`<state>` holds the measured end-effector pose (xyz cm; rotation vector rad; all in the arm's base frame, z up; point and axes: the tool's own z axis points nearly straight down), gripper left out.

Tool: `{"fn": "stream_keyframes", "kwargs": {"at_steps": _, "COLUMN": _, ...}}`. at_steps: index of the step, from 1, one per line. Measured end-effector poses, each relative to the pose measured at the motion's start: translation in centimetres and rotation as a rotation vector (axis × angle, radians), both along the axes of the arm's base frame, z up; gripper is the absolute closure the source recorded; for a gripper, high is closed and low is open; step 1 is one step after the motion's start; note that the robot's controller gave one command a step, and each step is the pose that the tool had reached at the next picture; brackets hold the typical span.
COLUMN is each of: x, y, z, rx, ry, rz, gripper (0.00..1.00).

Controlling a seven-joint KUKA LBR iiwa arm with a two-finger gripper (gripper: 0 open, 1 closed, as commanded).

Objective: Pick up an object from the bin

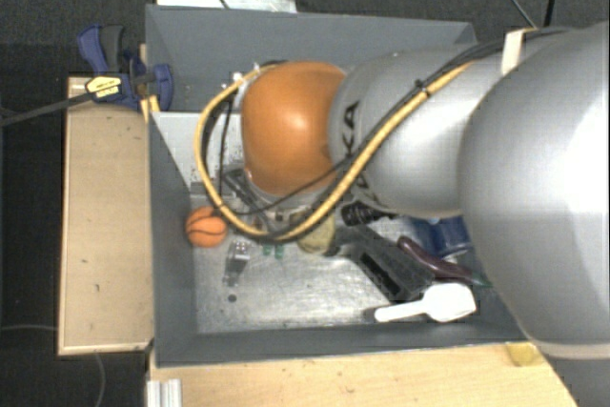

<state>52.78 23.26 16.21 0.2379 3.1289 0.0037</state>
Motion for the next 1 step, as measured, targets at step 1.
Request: {"fn": "stream_keyframes", "kwargs": {"at_steps": 1, "x": 2.52, "y": 0.38, "z": -1.47, "rx": -0.002, "ry": 0.002, "rz": 0.108, "gripper": 0.00}}
